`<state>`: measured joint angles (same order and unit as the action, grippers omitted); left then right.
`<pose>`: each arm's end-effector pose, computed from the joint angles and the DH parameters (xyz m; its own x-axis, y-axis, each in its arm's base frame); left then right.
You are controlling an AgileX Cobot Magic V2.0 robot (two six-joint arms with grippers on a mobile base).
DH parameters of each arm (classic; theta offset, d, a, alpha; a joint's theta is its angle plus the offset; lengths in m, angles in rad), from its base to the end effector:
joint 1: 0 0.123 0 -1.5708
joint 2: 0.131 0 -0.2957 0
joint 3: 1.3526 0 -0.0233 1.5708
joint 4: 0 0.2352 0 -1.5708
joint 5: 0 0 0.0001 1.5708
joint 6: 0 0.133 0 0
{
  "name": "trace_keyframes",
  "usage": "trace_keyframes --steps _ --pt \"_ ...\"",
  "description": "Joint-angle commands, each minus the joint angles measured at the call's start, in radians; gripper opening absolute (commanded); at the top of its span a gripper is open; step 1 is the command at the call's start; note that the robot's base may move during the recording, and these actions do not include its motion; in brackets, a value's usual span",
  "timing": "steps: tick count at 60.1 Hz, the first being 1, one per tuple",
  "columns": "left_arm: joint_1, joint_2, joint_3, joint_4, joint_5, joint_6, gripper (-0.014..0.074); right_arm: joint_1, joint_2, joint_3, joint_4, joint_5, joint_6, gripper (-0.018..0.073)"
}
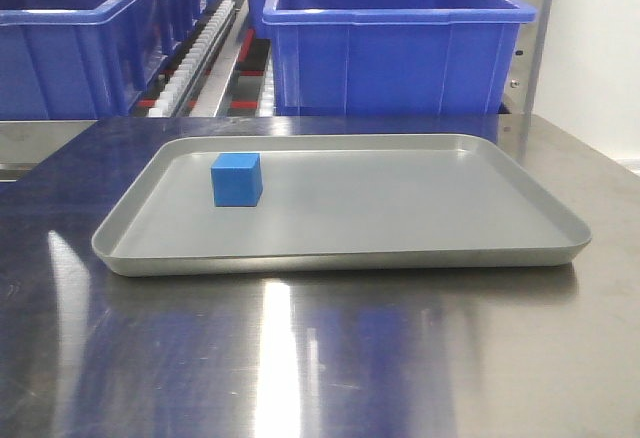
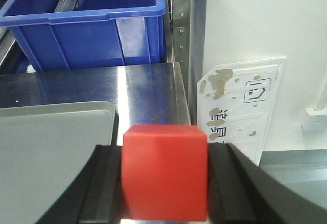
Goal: Sort and place red and blue blocks on shelf
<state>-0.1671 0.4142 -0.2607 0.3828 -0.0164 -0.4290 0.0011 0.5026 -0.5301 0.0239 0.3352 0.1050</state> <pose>0.1145 -0.0201 0.2771 -0.0583 -0.0371 -0.9976 0.1698 0.9844 -0.0465 0.1224 0.0012 0.3190 -0.2180 0.1270 -0.9677 0.0191 0.9919 0.1258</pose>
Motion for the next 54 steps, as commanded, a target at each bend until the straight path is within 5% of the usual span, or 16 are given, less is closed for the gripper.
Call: trace_keyframes --steps 1,54 --pt "0.001 0.004 -0.030 -0.001 -0.074 -0.004 0.0095 -0.007 0.001 -0.026 -0.010 -0.093 -0.002 0.0059" --pt "0.001 0.004 0.006 -0.001 -0.097 -0.004 0.0095 -0.007 0.001 -0.026 -0.010 -0.093 -0.002 0.0059"
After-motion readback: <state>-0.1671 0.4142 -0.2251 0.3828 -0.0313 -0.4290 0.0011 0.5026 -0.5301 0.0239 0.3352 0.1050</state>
